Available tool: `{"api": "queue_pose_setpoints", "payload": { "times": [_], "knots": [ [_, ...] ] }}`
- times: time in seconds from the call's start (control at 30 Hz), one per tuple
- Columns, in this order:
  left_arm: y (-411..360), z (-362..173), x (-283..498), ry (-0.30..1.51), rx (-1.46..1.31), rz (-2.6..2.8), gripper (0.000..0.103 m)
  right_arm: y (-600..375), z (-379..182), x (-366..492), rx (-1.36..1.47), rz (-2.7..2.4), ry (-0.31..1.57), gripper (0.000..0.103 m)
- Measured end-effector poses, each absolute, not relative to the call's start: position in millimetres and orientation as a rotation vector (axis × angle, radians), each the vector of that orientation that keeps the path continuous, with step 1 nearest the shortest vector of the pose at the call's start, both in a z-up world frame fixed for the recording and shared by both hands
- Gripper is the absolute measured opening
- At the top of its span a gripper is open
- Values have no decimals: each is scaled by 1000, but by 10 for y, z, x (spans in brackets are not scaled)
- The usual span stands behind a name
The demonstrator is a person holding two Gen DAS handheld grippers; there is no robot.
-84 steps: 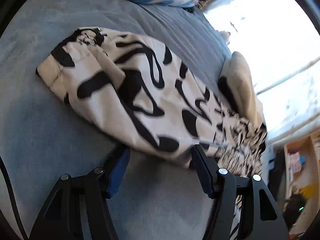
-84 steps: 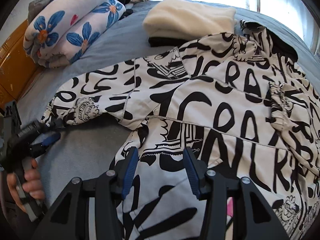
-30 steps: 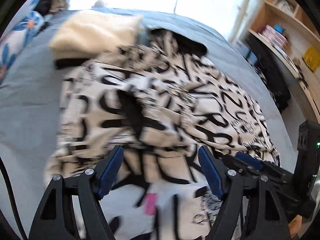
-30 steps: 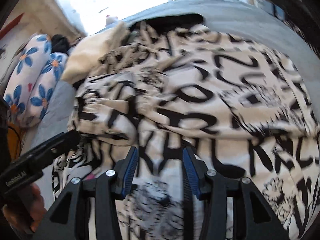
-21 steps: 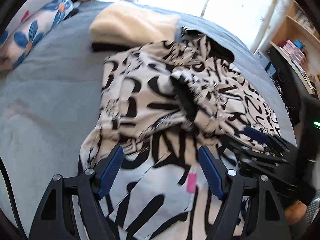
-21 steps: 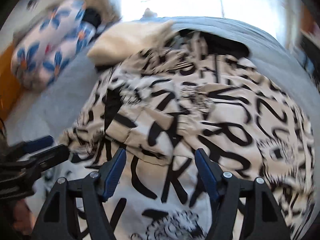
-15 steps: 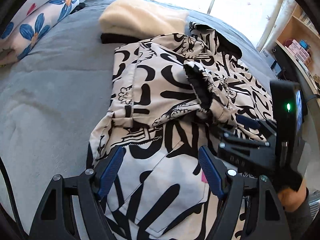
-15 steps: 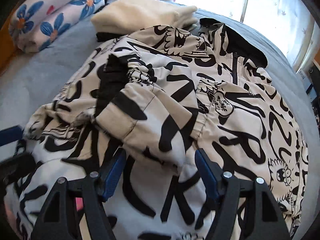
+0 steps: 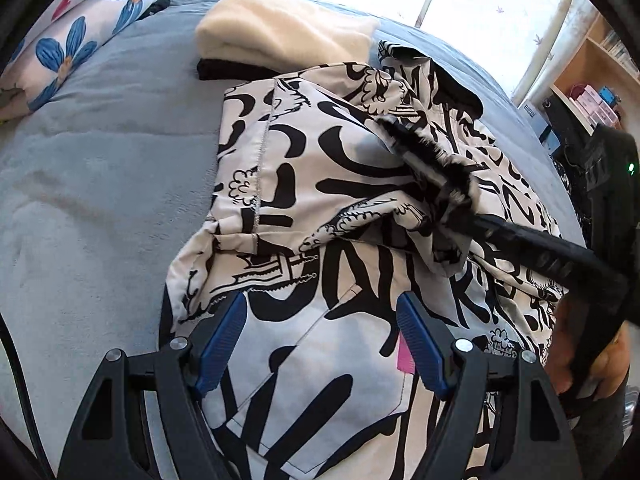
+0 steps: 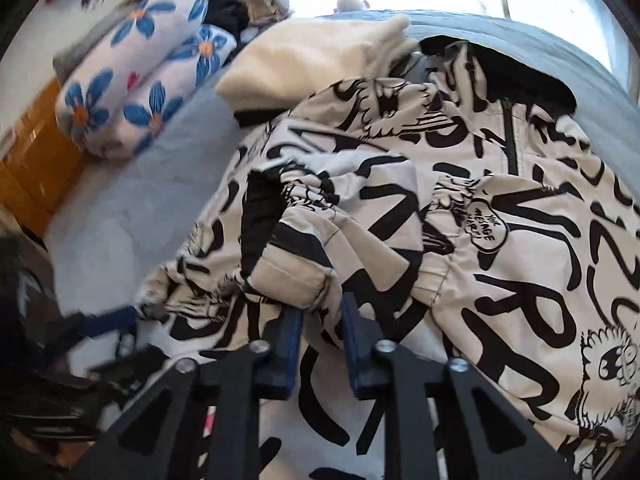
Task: Fold large clothes
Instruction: 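Release the sleeve with the left tool while the right tool presses it flat, then move the left tool to the jacket's side edge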
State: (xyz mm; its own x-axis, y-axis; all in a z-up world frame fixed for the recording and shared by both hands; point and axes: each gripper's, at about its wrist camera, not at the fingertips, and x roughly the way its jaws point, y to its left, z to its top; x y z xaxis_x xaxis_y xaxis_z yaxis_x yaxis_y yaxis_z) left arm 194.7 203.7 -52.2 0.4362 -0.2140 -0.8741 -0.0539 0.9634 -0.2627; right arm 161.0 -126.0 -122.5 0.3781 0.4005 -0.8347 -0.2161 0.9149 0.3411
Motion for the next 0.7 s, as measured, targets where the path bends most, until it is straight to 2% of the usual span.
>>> {"api": "queue_pose_setpoints", "payload": {
  "times": [0.1, 0.2, 0.27, 0.37, 0.4, 0.5, 0.57, 0.63, 0.7],
  "knots": [
    [2022, -516, 1951, 1118, -270, -103, 76, -1484, -1004, 1600, 305, 404, 1036, 12],
    [2022, -486, 1945, 1106, -273, -104, 76, -1862, -766, 1511, 475, 358, 906, 12],
    [2021, -481, 1947, 1102, -274, -104, 76, -2133, -794, 1439, 596, 282, 889, 12],
    [2023, -505, 1944, 1106, -277, -108, 76, -2430, -1078, 1273, 617, 78, 973, 12],
    [2021, -520, 1942, 1110, -277, -110, 76, -2506, -1227, 1218, 599, 10, 1024, 15],
    [2009, -568, 1972, 1130, -268, -111, 76, -2688, -1571, 1089, 603, -75, 1177, 16],
    [2005, -553, 2007, 1130, -246, -114, 76, -2815, -1598, 994, 636, -67, 1184, 16],
    [2016, -507, 2076, 1116, -205, -114, 76, -2917, -1481, 966, 632, -70, 1139, 31],
    [2050, -474, 2188, 1105, -179, -116, 76, -3001, -1354, 1013, 615, -83, 1089, 61]
  ]
}}
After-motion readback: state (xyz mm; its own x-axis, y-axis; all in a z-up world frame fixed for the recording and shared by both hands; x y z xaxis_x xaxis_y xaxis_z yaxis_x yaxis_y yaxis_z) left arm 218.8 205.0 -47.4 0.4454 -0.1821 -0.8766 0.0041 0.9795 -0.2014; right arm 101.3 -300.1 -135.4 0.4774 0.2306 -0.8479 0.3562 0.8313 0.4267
